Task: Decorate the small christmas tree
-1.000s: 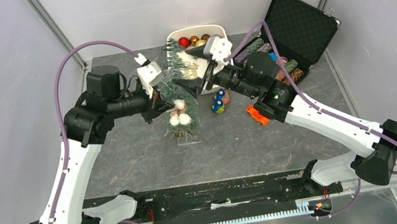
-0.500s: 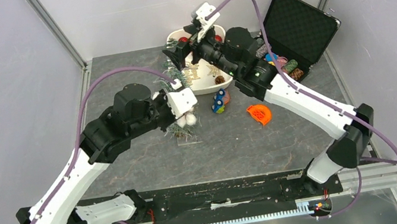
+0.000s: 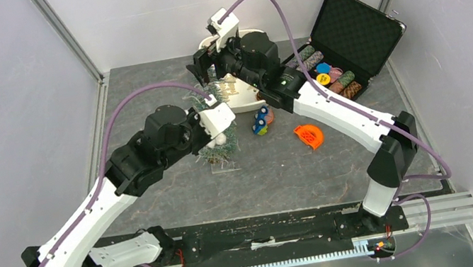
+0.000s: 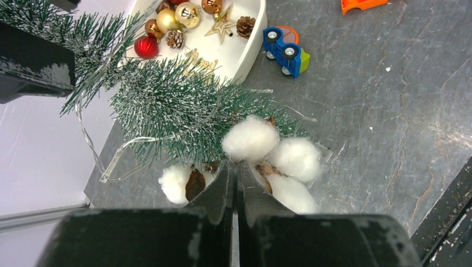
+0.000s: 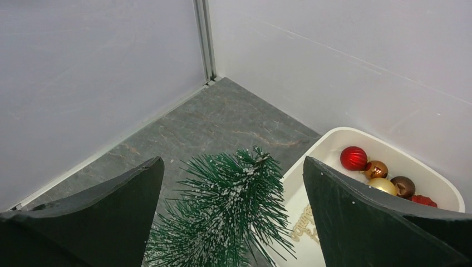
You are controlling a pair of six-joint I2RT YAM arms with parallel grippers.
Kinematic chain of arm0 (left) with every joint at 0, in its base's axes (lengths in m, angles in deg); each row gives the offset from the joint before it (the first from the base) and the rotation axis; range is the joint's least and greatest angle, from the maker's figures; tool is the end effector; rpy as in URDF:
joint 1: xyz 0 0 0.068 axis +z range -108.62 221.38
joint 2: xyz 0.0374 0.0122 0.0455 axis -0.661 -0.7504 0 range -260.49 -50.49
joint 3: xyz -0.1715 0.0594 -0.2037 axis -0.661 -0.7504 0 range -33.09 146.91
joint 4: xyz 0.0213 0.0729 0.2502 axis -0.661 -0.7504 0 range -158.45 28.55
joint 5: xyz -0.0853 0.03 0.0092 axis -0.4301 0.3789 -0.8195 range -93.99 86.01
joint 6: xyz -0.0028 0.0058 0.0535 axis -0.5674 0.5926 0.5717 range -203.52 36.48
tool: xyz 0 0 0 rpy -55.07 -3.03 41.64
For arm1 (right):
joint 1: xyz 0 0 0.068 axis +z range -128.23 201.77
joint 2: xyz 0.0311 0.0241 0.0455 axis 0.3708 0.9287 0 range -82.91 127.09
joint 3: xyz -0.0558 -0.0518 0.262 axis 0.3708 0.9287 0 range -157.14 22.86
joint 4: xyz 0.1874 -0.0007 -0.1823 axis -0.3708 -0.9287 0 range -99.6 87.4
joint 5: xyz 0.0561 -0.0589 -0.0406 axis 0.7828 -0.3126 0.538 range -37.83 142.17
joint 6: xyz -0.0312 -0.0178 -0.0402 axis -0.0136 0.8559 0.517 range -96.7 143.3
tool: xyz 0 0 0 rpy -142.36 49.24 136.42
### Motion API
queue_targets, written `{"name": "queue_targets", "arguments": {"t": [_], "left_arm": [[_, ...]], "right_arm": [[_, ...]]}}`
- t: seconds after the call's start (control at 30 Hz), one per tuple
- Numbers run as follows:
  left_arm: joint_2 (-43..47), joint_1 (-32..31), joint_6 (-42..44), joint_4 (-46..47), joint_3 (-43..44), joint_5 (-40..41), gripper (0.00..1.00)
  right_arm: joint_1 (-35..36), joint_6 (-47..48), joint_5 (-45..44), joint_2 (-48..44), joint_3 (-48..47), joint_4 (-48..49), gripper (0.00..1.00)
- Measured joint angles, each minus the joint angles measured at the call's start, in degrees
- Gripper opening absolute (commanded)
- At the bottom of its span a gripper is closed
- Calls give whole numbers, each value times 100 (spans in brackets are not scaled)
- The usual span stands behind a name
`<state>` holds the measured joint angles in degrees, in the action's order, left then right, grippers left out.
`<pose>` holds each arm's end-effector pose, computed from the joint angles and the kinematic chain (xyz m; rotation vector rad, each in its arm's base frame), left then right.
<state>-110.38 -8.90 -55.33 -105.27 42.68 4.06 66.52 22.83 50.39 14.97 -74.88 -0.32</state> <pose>0.1338 -0.1532 0.4155 1.2309 1.6450 -0.0948 0.2924 0.2885 0.4385 -0.5662 1.4584 0.6018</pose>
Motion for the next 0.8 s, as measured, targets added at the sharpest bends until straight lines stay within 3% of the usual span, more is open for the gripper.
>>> {"name": "queue_targets", "arguments": {"t": [0.8], "left_arm": [[166,249,302,1722,-1364,240,2]], "right_arm": [[0,-302,844,321,-66,-37,69]]}}
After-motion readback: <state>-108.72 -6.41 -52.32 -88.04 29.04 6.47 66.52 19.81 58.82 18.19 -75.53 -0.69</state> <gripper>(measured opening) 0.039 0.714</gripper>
